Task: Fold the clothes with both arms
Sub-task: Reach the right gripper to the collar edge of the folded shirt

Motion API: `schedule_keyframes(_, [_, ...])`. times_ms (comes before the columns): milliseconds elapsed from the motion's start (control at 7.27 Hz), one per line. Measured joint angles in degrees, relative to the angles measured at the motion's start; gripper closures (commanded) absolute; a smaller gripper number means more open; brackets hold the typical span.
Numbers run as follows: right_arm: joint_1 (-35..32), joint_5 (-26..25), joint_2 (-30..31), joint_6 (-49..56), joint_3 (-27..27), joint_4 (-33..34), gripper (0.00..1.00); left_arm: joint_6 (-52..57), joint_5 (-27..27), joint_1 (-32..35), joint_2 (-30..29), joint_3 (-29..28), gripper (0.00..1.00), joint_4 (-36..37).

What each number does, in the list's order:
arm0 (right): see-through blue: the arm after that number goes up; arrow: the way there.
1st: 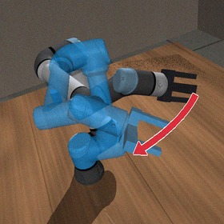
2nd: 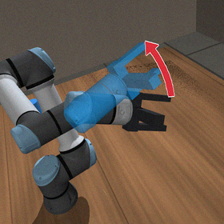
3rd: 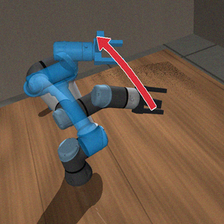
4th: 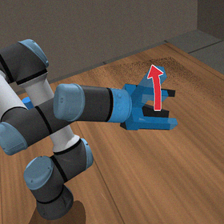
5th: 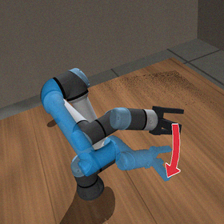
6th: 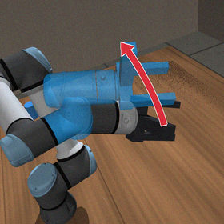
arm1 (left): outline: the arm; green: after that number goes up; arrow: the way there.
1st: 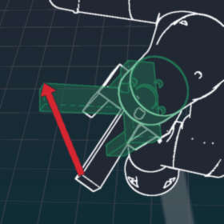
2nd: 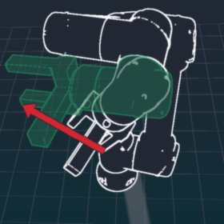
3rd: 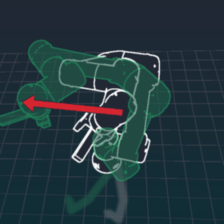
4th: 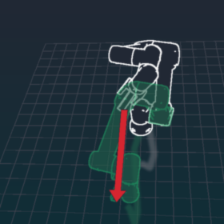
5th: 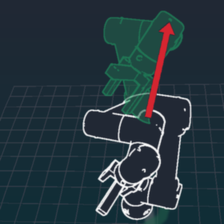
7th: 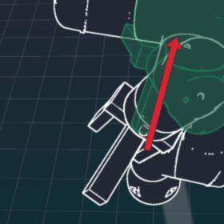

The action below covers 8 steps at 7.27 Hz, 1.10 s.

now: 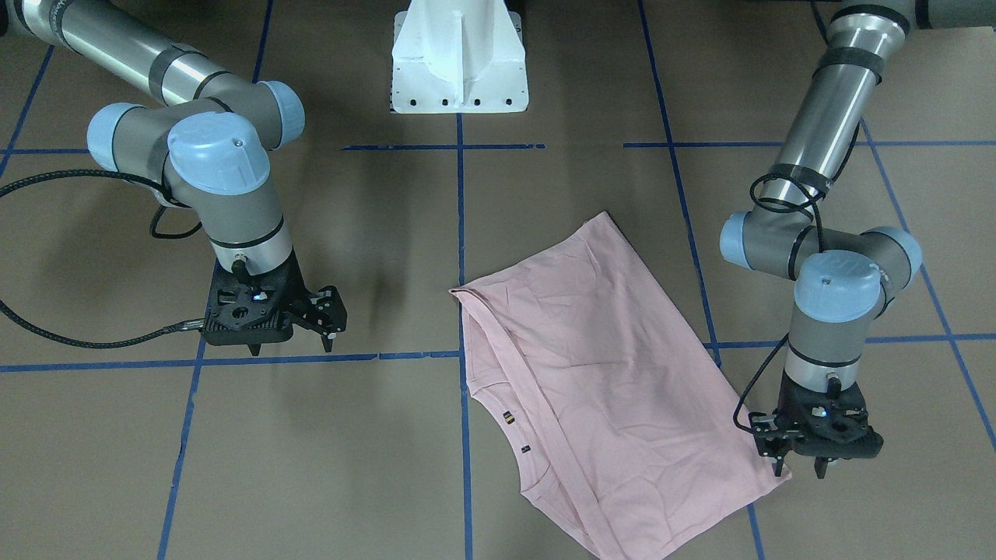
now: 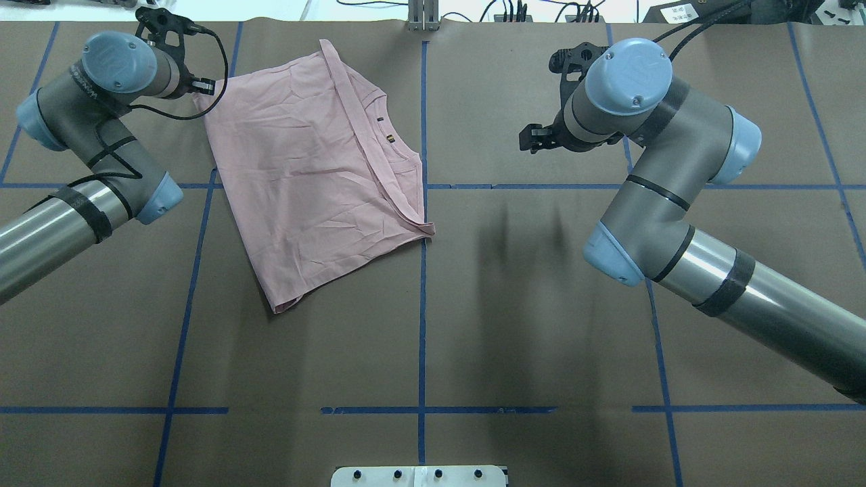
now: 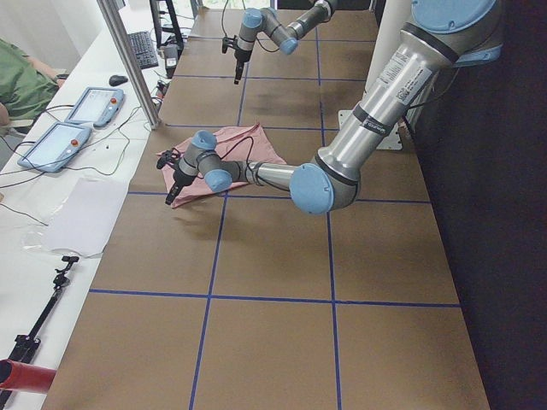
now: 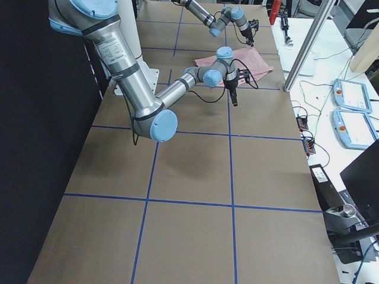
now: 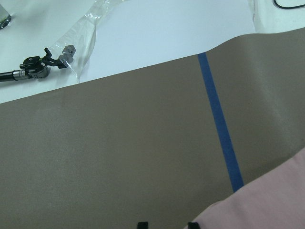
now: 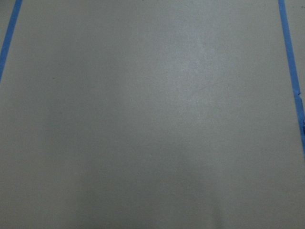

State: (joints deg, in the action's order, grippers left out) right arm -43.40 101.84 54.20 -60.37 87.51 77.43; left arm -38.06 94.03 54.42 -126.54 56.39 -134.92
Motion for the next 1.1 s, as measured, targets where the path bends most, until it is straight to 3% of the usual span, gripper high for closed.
schedule_keyframes(275, [2.7,-2.3,-9.2,-11.3,-11.3,-6.4,0.31,1.5,2.6,0.6,0.8,1.9,0.00,-0.6])
schedule_keyframes(688, [8.2,-8.2,-22.7,-21.3,-27.7,-10.7,0.31,1.3,3.2,0.7,1.3,2.6,0.00,-0.8])
schedule_keyframes(1100, [10.0,-9.4,-25.4,-18.2,-32.0,-8.9,0.34,1.0,3.2,0.7,1.3,2.8,0.00,-0.9])
